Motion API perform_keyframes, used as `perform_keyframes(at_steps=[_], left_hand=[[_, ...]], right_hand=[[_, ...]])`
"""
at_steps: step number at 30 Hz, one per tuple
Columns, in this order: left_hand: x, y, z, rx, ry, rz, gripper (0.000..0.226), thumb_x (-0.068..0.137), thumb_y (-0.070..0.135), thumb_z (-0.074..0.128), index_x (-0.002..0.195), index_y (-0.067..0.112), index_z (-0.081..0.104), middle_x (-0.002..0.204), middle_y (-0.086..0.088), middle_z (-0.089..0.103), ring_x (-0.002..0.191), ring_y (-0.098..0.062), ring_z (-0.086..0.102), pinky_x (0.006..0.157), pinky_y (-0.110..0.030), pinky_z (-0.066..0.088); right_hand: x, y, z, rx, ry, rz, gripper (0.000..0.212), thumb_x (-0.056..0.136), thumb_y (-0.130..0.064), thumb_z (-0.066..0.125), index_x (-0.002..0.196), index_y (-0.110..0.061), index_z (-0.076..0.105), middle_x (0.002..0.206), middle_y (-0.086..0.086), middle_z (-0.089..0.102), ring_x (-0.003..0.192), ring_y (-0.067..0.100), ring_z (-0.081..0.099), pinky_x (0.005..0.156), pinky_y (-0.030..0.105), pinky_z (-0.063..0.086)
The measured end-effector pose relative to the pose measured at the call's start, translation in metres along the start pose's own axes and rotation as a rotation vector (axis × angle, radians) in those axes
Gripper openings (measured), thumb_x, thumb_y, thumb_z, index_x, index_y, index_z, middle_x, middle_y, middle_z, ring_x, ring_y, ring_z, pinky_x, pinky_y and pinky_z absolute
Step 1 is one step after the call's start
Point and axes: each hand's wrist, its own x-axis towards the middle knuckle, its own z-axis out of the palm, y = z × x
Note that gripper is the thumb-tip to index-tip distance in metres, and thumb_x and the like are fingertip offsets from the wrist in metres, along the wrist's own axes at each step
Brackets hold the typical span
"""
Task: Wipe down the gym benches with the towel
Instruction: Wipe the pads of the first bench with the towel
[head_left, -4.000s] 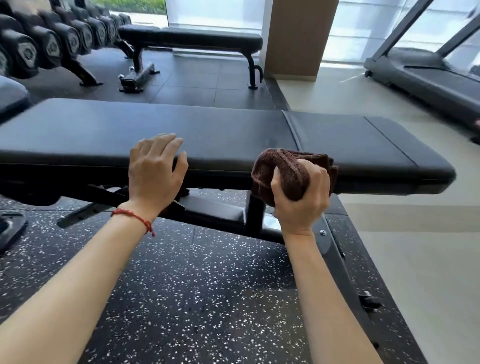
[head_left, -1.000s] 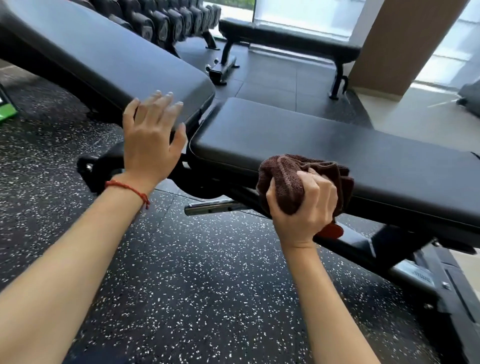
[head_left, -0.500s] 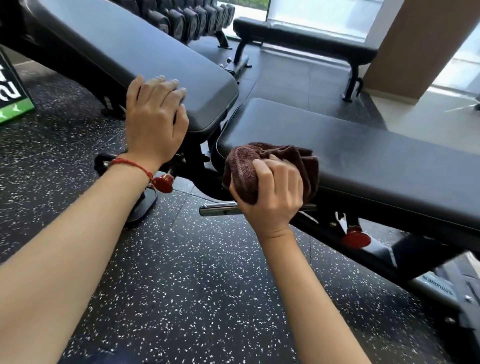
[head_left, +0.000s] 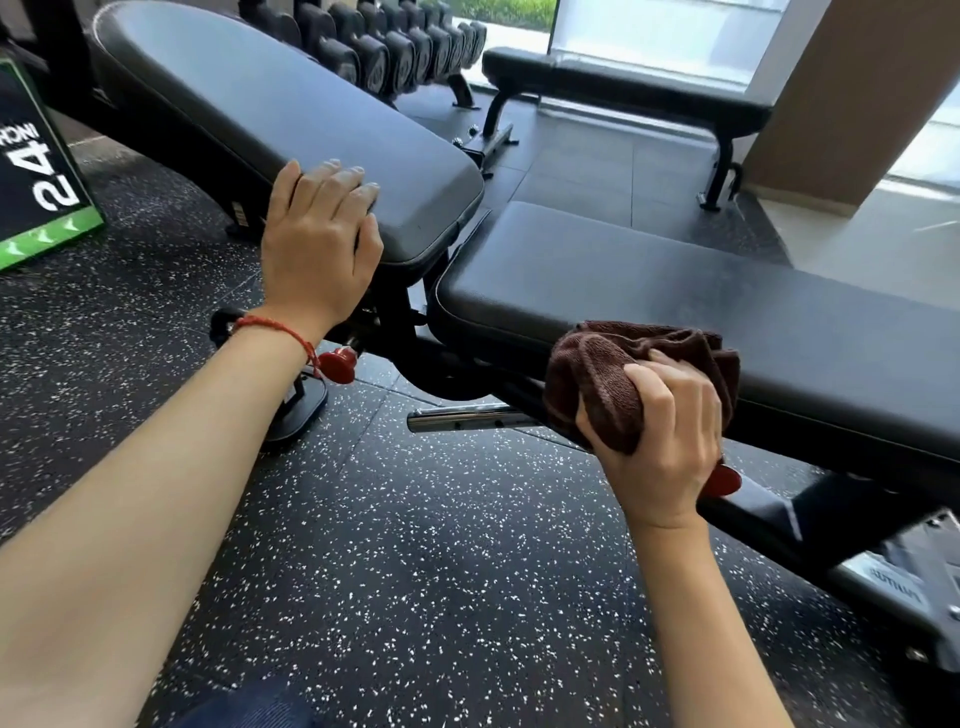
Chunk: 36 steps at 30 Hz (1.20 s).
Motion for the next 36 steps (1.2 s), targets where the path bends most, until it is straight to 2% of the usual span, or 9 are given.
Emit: perform_keyframes(at_steps=[6,14,18,22,26,32,36], left_hand=[[-0.001,0.007,-0.003,0.014,-0.025,-0.041,0.039,0.096,0.02,0.032,0.117,0.003,0.06,0.125,-0.016,0.057,0.123,-0.032,0.045,0.111,-0.047,0.018],[-0.007,0.035,-0.007,0.011,-0.123,-0.239,0.042,0.098,0.021,0.031,0.13,-0.001,0.048,0.14,-0.018,0.043,0.137,-0.033,0.025,0.113,-0.048,0.007],[-0.011,0.045,-0.017,-0.029,-0.192,-0.314,0.041,0.097,0.018,0.039,0.133,0.0,0.044,0.145,-0.017,0.036,0.14,-0.032,0.018,0.112,-0.049,0.01],[-0.011,0.056,-0.034,-0.075,-0.34,-0.381,0.047,0.093,0.018,0.048,0.137,0.003,0.039,0.15,-0.015,0.026,0.141,-0.03,0.013,0.112,-0.048,0.011],[-0.006,0.069,-0.057,-0.11,-0.468,-0.413,0.049,0.091,0.019,0.052,0.137,0.003,0.041,0.15,-0.017,0.026,0.14,-0.03,0.016,0.112,-0.047,0.015],[-0.014,0.106,-0.102,-0.208,-0.681,-0.355,0.048,0.091,0.015,0.054,0.136,0.003,0.041,0.147,-0.016,0.034,0.138,-0.028,0.023,0.112,-0.047,0.02],[-0.007,0.138,-0.133,-0.262,-0.786,-0.237,0.043,0.085,0.007,0.063,0.125,-0.004,0.053,0.13,-0.023,0.052,0.123,-0.035,0.048,0.101,-0.049,0.037]], right_hand=[[0.0,-0.001,-0.001,0.041,0.006,0.041,0.032,0.085,-0.026,0.069,0.1,-0.004,0.051,0.084,0.021,0.064,0.088,0.037,0.062,0.088,0.041,0.047],[0.001,-0.002,0.002,0.115,0.022,0.108,0.033,0.083,-0.027,0.071,0.099,-0.006,0.051,0.083,0.019,0.064,0.085,0.034,0.061,0.086,0.041,0.049],[0.004,-0.004,-0.002,0.176,-0.025,0.16,0.034,0.082,-0.027,0.072,0.099,-0.006,0.052,0.084,0.018,0.064,0.087,0.033,0.061,0.085,0.04,0.049],[0.015,-0.008,-0.013,0.246,-0.131,0.264,0.032,0.086,-0.032,0.067,0.1,-0.007,0.052,0.09,0.017,0.065,0.088,0.031,0.061,0.089,0.036,0.046],[0.026,-0.014,-0.032,0.331,-0.256,0.348,0.034,0.084,-0.034,0.067,0.102,-0.01,0.051,0.092,0.015,0.065,0.091,0.024,0.057,0.089,0.035,0.047],[0.047,-0.021,-0.069,0.348,-0.388,0.417,0.032,0.081,-0.029,0.07,0.098,-0.008,0.055,0.09,0.011,0.065,0.087,0.021,0.056,0.085,0.033,0.047],[0.068,-0.012,-0.101,0.332,-0.435,0.501,0.03,0.08,-0.027,0.071,0.093,-0.003,0.061,0.089,0.009,0.065,0.085,0.017,0.056,0.088,0.025,0.043]])
